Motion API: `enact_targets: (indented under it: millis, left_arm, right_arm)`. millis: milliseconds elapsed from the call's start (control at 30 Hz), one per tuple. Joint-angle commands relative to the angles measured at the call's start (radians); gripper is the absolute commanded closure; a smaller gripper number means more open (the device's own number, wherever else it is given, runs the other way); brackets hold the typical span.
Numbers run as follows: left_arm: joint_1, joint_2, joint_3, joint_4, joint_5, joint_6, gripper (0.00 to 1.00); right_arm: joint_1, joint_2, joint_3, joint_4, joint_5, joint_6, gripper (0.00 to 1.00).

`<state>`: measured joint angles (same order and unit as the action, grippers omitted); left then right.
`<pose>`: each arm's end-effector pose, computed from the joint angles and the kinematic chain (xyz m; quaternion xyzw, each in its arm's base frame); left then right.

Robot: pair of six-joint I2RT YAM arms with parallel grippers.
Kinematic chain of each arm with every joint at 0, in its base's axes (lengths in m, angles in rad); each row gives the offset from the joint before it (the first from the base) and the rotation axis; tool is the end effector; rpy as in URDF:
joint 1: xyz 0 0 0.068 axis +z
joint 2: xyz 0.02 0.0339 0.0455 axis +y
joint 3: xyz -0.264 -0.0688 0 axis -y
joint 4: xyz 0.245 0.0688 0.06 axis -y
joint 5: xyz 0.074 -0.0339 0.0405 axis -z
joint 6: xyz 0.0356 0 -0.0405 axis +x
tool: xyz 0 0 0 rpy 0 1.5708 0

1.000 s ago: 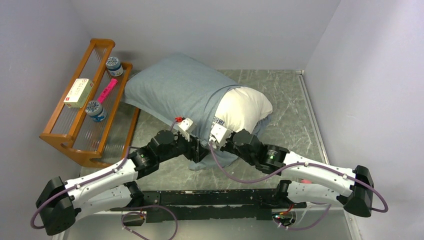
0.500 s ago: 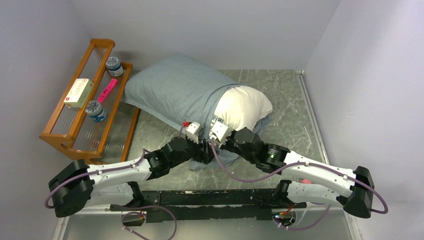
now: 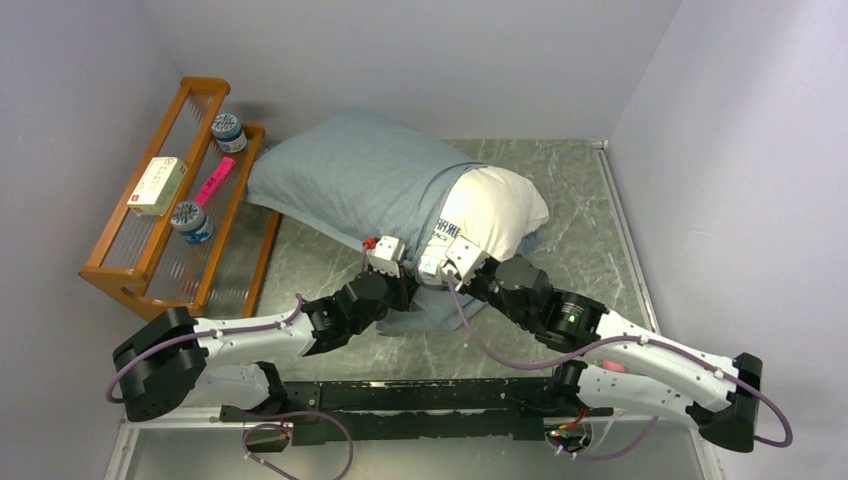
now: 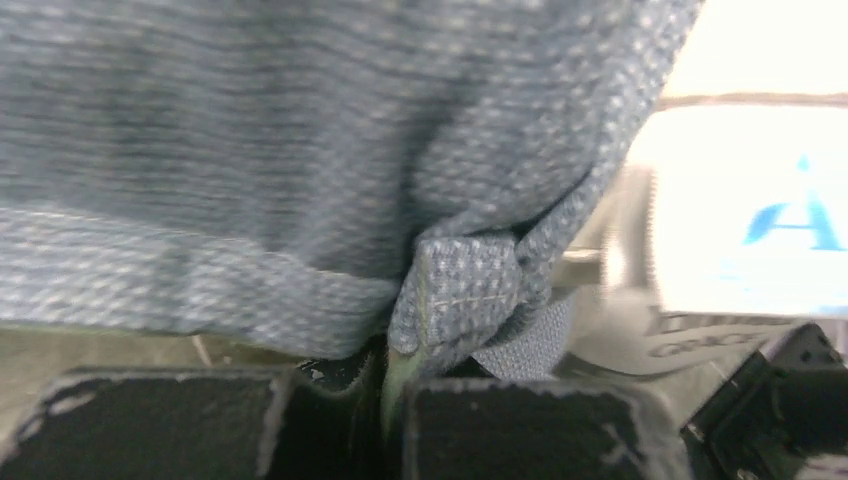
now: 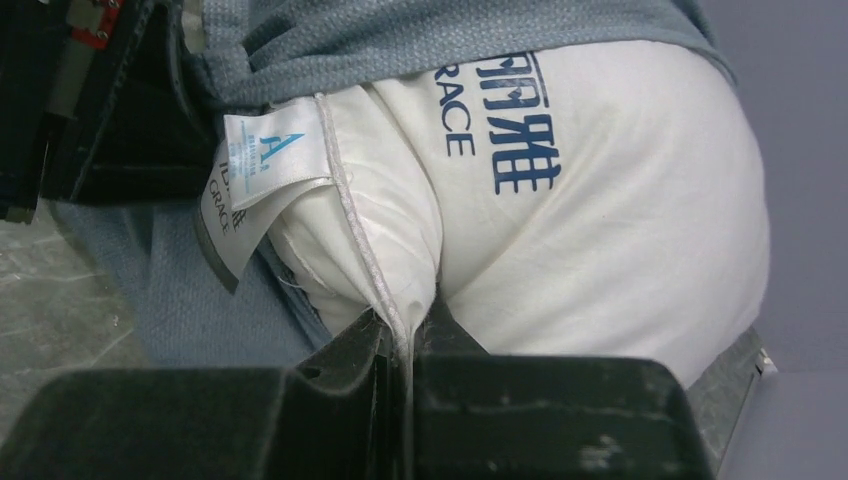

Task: Remove the pillowcase from the pillow
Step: Remove the pillow from the pillowcase.

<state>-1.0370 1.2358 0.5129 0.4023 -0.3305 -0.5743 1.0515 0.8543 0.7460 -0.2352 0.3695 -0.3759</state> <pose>0.1416 -0.2169 0.2118 0.0897 0.8006 -0.3239 0.4960 0.1092 0.1652 0.3096 -0.4461 0.6768 0.0459 0.5838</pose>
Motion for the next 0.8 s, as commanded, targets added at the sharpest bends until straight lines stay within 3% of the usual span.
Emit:
enact_targets:
  millis: [0,233,767]
  left_arm:
    - [0.005,-0.028,0.043,-0.057,-0.223,0.089,0.95]
    - [0.028,0.043,0.089,-0.109,-0.376,0.147,0.95]
    - [0.238,0.203,0.219,-0.079,-0.446,0.157,0.95]
  right_arm:
    - [-0.009,-0.105,0.059,0.103,0.086,-0.008,1.00]
    - [-0.009,-0.177,0.101,0.061,0.108,-0.017,1.00]
    - [-0.009,-0.323,0.156,-0.045,0.171,0.005,1.00]
